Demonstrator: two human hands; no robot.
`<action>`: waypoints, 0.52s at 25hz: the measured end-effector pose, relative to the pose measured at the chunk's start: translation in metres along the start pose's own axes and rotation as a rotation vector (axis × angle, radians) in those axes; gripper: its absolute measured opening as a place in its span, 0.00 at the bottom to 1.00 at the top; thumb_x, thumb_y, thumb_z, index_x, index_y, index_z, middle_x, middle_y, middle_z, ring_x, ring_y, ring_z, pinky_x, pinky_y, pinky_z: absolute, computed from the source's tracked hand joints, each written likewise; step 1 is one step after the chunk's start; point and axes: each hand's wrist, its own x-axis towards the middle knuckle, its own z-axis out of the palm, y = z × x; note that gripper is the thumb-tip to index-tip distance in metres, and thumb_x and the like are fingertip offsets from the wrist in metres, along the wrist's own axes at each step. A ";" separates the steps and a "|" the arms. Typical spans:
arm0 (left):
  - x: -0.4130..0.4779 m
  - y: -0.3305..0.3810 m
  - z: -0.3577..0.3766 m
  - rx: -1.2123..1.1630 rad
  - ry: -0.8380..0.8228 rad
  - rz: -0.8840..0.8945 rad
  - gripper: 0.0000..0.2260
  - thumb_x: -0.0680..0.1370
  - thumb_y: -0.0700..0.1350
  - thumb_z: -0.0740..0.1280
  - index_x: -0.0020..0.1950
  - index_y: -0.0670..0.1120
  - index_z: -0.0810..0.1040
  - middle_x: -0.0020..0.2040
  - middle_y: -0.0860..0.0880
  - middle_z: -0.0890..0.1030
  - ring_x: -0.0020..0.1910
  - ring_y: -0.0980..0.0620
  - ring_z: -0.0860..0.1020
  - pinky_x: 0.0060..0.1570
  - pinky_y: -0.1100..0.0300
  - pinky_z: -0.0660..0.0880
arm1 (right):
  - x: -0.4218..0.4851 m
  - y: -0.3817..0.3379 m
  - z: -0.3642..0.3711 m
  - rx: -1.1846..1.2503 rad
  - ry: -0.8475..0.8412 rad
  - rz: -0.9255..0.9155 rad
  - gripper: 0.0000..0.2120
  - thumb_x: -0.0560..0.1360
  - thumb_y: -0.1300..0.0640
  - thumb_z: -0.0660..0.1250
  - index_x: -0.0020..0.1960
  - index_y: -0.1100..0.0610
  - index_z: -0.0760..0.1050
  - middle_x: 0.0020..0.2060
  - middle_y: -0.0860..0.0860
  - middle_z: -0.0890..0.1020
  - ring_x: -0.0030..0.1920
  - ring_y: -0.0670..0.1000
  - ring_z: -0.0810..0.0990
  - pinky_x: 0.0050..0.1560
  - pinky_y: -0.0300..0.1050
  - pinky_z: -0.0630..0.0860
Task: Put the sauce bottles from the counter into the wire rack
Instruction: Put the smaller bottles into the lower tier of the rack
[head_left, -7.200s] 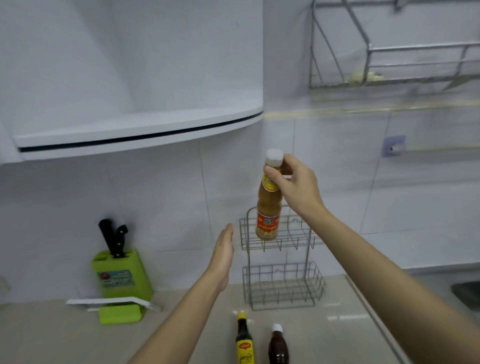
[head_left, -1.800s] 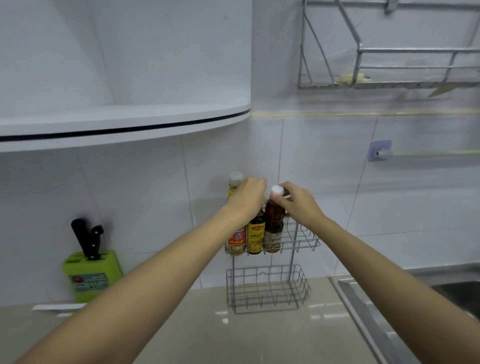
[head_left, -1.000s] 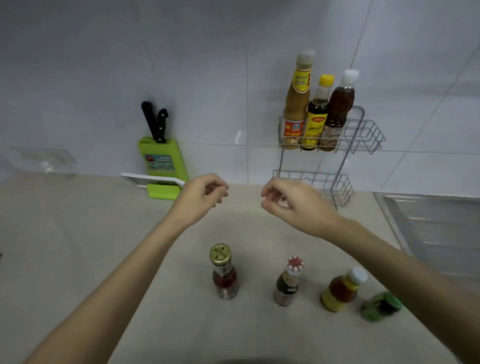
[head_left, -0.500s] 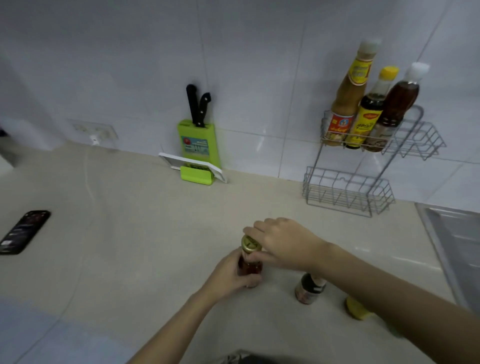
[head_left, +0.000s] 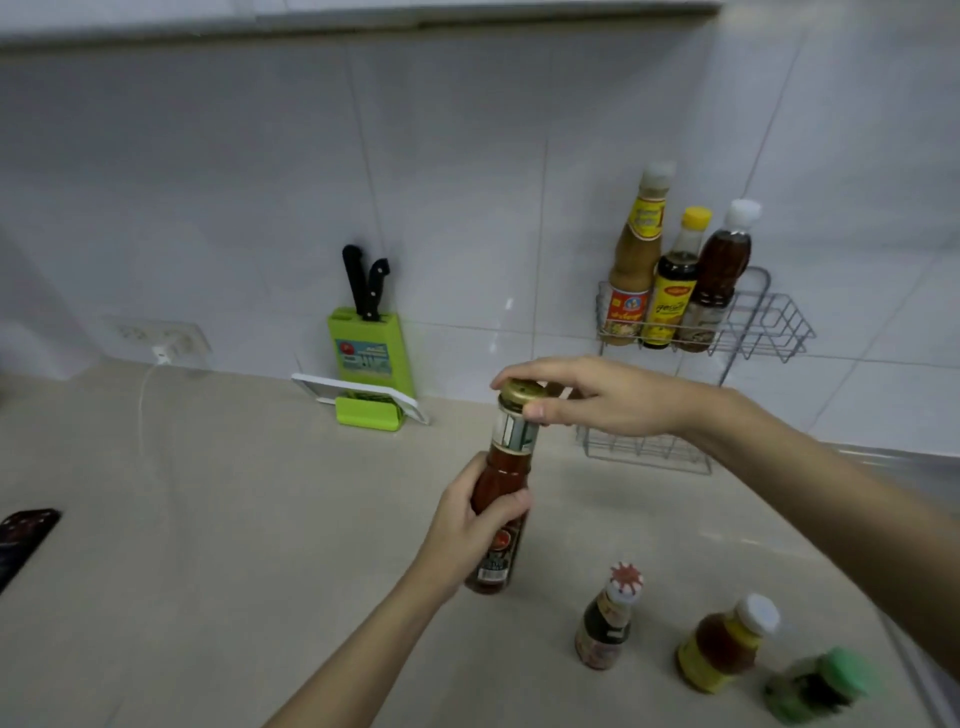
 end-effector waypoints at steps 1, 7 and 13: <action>0.004 0.012 0.004 -0.035 -0.023 0.014 0.11 0.69 0.47 0.71 0.49 0.47 0.78 0.38 0.45 0.79 0.38 0.45 0.78 0.41 0.52 0.76 | -0.002 -0.003 -0.012 -0.095 0.039 -0.018 0.16 0.79 0.46 0.59 0.64 0.51 0.72 0.55 0.44 0.79 0.50 0.44 0.78 0.47 0.36 0.74; 0.025 0.066 0.036 -0.097 -0.090 0.081 0.08 0.67 0.47 0.71 0.43 0.48 0.78 0.33 0.47 0.78 0.32 0.44 0.78 0.33 0.55 0.77 | -0.012 -0.022 -0.053 -0.647 0.310 -0.050 0.23 0.77 0.34 0.45 0.37 0.50 0.64 0.30 0.46 0.72 0.32 0.48 0.72 0.34 0.49 0.68; 0.032 0.064 0.041 -0.015 -0.198 0.075 0.10 0.67 0.48 0.71 0.45 0.47 0.78 0.34 0.48 0.79 0.33 0.44 0.79 0.37 0.48 0.77 | -0.032 -0.011 -0.050 -0.612 0.351 -0.084 0.22 0.78 0.37 0.43 0.41 0.52 0.65 0.34 0.47 0.73 0.34 0.51 0.74 0.39 0.50 0.73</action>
